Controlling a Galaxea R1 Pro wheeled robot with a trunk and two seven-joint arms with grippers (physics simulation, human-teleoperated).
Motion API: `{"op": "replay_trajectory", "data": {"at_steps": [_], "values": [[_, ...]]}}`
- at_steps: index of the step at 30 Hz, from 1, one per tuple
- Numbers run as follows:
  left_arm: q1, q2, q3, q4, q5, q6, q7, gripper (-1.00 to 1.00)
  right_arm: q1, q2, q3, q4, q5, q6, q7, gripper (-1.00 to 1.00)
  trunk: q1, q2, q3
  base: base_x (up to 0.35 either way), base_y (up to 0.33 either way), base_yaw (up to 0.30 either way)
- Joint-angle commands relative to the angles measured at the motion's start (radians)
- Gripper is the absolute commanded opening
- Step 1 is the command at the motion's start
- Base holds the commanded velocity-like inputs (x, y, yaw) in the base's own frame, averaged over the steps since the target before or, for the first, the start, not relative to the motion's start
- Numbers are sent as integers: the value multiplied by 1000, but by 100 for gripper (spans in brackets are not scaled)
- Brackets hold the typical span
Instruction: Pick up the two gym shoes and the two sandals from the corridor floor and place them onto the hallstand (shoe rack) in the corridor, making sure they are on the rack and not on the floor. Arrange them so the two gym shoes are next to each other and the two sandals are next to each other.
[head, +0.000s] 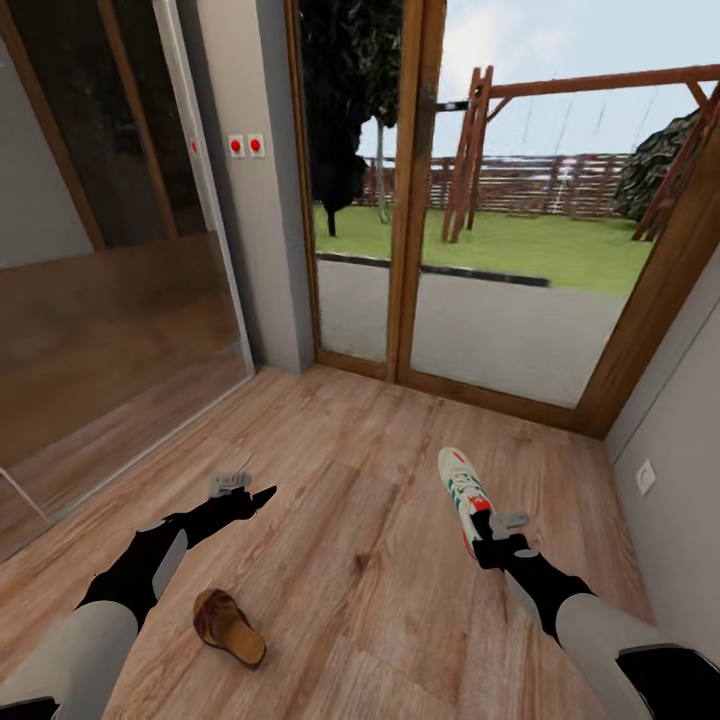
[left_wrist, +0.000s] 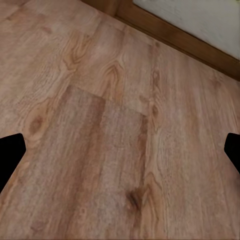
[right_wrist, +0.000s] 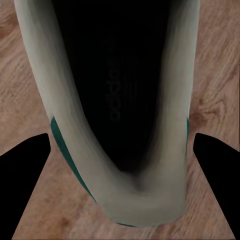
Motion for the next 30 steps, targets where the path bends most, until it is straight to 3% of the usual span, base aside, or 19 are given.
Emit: {"op": "replay_trajectory", "data": {"at_steps": [1, 17, 30], "values": [[-1, 0, 3, 0, 9, 10, -5, 100, 0, 0, 7, -1, 3, 4, -3, -100, 0, 0, -1, 19, -234, 114], [-1, 0, 4, 0, 10, -57, -6, 100, 0, 1, 7, 1, 3, 4, -3, -100, 0, 0, -1, 6, -45, 243], [-1, 0, 4, 1, 9, -60, -6, 100, 0, 1, 7, 1, 3, 4, -3, -100, 0, 0, -1, 290, 0, 32]]}}
